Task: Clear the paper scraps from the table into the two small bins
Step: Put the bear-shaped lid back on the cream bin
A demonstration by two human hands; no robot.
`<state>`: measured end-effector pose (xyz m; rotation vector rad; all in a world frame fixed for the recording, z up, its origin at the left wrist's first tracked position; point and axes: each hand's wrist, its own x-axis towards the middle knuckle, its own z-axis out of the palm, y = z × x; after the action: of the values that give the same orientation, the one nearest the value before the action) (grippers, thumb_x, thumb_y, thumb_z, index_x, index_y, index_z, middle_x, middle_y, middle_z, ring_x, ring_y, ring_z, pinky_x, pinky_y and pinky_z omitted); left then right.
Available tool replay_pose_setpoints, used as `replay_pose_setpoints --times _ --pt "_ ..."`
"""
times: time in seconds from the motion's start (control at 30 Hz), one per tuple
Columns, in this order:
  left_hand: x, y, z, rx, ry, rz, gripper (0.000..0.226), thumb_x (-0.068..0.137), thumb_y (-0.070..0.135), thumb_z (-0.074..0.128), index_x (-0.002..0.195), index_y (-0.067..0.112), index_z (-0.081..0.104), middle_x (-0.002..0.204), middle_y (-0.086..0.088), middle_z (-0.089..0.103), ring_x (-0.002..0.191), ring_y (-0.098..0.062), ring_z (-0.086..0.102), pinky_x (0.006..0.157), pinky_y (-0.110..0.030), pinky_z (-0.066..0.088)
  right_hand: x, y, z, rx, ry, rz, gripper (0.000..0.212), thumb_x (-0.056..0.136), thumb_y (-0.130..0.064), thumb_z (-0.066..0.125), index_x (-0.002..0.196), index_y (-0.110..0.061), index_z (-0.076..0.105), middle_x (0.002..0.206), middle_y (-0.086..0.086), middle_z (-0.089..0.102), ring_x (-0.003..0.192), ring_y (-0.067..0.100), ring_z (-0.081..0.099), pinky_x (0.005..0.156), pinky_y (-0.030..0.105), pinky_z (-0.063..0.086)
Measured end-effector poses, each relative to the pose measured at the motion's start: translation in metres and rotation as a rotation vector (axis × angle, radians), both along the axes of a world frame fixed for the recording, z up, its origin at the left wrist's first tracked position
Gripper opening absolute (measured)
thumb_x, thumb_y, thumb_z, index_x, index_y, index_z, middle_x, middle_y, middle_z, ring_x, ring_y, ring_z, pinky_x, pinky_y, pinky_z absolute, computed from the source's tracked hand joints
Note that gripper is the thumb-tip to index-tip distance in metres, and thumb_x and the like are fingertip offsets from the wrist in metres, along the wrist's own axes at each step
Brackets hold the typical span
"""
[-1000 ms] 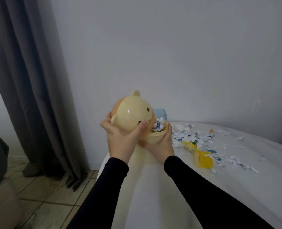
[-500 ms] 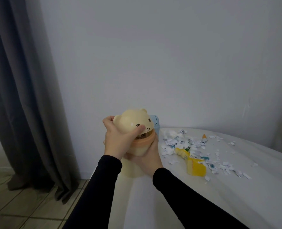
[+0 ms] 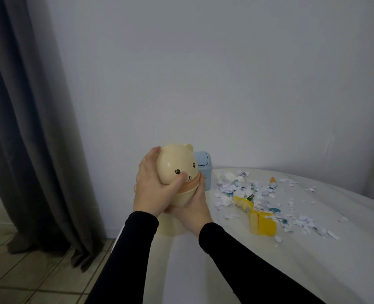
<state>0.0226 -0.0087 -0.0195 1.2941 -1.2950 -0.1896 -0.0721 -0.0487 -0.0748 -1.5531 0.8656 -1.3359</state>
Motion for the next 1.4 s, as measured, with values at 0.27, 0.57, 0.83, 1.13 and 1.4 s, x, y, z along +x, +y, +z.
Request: replay_pose_setpoints --times 0.27,0.57,0.83,1.13,1.4 --pt "-0.002 0.002 0.001 0.005 -0.026 0.026 0.111 0.039 0.061 0.086 0.13 0.047 0.022 0.123 0.019 0.037 0.121 -0.007 0.041 0.103 -0.042 0.041 -0.003 0.001 0.003 -0.067 -0.066 0.058 0.101 0.053 -0.007 0.089 0.125 -0.037 0.024 0.121 -0.006 0.056 0.096 -0.002 0.065 0.069 0.017 0.054" --pt "0.002 0.0 0.007 0.061 -0.042 0.028 0.111 0.033 0.067 0.084 0.126 0.049 0.024 0.125 0.012 0.042 0.118 -0.012 0.047 0.101 -0.045 0.042 0.0 -0.003 0.0 -0.042 -0.006 -0.025 0.114 0.039 -0.026 0.096 0.121 -0.052 0.022 0.123 -0.018 0.053 0.107 -0.002 0.059 0.087 0.026 0.054" --pt "0.008 0.0 0.003 0.082 -0.013 -0.03 0.109 0.036 0.066 0.081 0.128 0.051 0.026 0.124 0.012 0.042 0.114 -0.011 0.048 0.097 -0.041 0.047 0.001 -0.004 0.0 -0.003 0.046 -0.064 0.117 0.035 -0.036 0.095 0.116 -0.059 0.014 0.124 -0.022 0.05 0.11 -0.002 0.056 0.09 0.025 0.051" --pt "0.006 -0.005 -0.003 0.161 -0.106 0.119 0.112 0.041 0.079 0.062 0.138 0.051 0.014 0.145 0.008 0.032 0.13 -0.023 0.036 0.105 -0.051 0.033 0.015 -0.014 0.003 0.044 0.132 -0.104 0.137 0.033 -0.051 0.089 0.139 -0.046 0.003 0.136 -0.009 0.044 0.117 0.012 0.054 0.094 0.041 0.052" --pt "0.007 -0.002 -0.003 0.249 -0.301 0.206 0.114 0.063 0.074 0.063 0.145 0.047 -0.012 0.159 0.001 -0.01 0.144 -0.029 0.011 0.107 -0.055 0.02 -0.004 -0.004 0.007 0.053 0.242 -0.048 0.122 0.065 -0.027 0.086 0.149 -0.031 -0.002 0.146 -0.011 0.029 0.132 0.008 0.038 0.104 0.024 0.039"
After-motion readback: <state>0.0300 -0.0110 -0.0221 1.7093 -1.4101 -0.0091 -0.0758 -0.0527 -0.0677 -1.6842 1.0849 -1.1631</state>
